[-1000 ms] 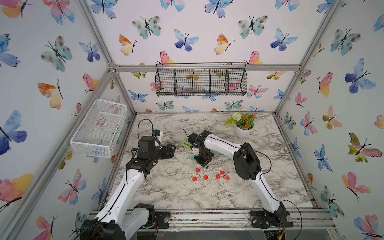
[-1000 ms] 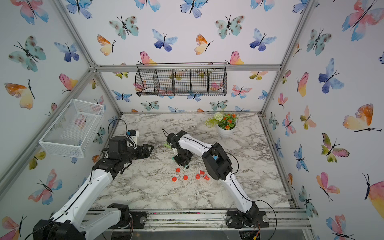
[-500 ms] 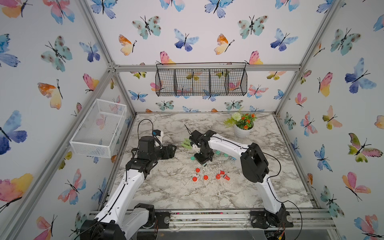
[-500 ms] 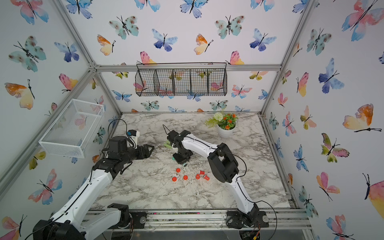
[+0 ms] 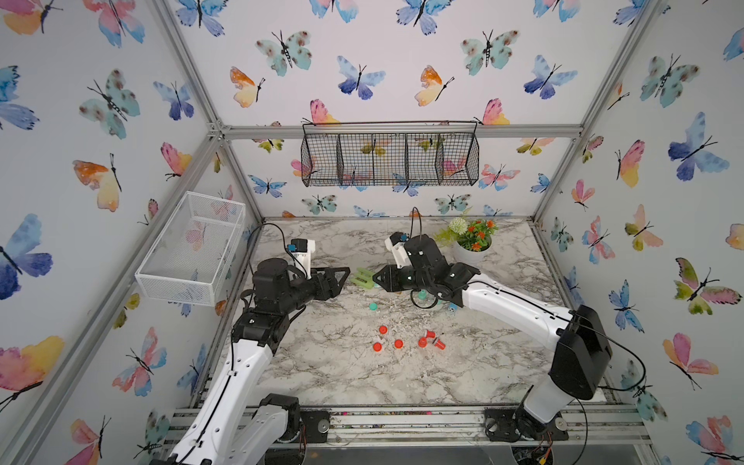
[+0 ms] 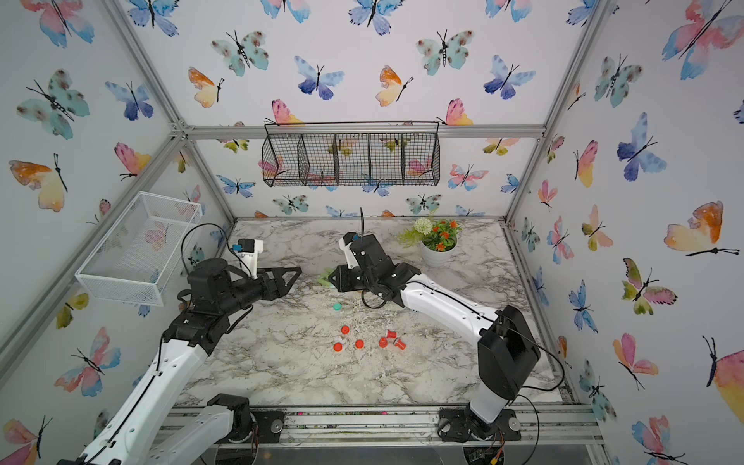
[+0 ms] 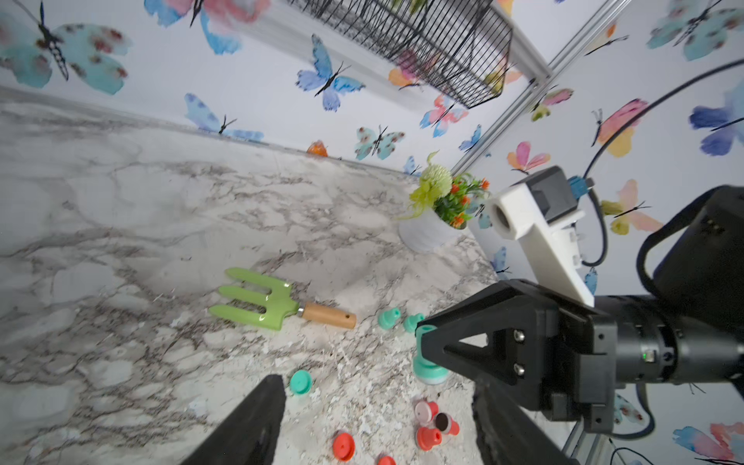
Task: Close the stamp cap
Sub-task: Pick up the stamp from the center of the board.
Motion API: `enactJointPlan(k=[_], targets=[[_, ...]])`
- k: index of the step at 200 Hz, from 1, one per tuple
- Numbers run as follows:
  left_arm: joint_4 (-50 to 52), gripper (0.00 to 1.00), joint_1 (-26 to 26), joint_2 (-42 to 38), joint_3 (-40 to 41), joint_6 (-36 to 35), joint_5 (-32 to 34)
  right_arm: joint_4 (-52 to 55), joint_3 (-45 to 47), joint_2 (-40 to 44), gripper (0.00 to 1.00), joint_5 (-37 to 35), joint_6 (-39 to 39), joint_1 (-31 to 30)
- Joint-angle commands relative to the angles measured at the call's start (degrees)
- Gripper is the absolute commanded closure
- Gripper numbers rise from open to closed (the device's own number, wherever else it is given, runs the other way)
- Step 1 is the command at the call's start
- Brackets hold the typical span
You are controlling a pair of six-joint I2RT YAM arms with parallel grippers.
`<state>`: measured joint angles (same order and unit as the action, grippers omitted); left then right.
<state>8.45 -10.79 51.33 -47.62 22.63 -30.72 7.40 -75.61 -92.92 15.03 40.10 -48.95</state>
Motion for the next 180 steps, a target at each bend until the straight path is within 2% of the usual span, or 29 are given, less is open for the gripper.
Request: enactJointPlan(k=[1,20,43,68,92,130,158,180], targets=[[-5.05,0.24,-1.26,-1.74,-2.57,2.75,-4.29,-19.18,3.68,3.10,0.88,2.95,15.53,-0.01],[-6.38,0.26,-4.01,-1.76,-4.18,1.79,-4.92,-28.32,7.46,4.81,0.87,3.02,25.26,-0.01],[-6.43,0.29,-10.16,-1.63,-5.70,-2.31,-1.30,-38.33,11.43,5.05,0.87,3.61,36.64,-0.02],[-6.34,0.36,-16.26,-0.33,-6.51,-5.39,2.47,-43.79,13.02,4.86,0.88,5.00,43.73,-0.09],[-6.25,0.39,-17.81,0.08,-5.83,-5.19,8.22,-45.20,14.13,6.26,0.88,4.43,46.08,-0.10],[-6.16,0.50,-18.04,-0.38,-4.09,-6.04,15.32,-44.47,14.97,8.24,0.89,3.94,47.40,-0.09],[-6.25,0.50,-18.04,0.21,-4.11,-7.75,15.97,-45.19,14.97,8.40,0.89,4.90,48.23,-0.10],[-7.06,0.51,-18.04,1.17,-4.39,-8.61,13.74,-44.93,15.08,8.55,0.89,4.92,48.23,-0.09]])
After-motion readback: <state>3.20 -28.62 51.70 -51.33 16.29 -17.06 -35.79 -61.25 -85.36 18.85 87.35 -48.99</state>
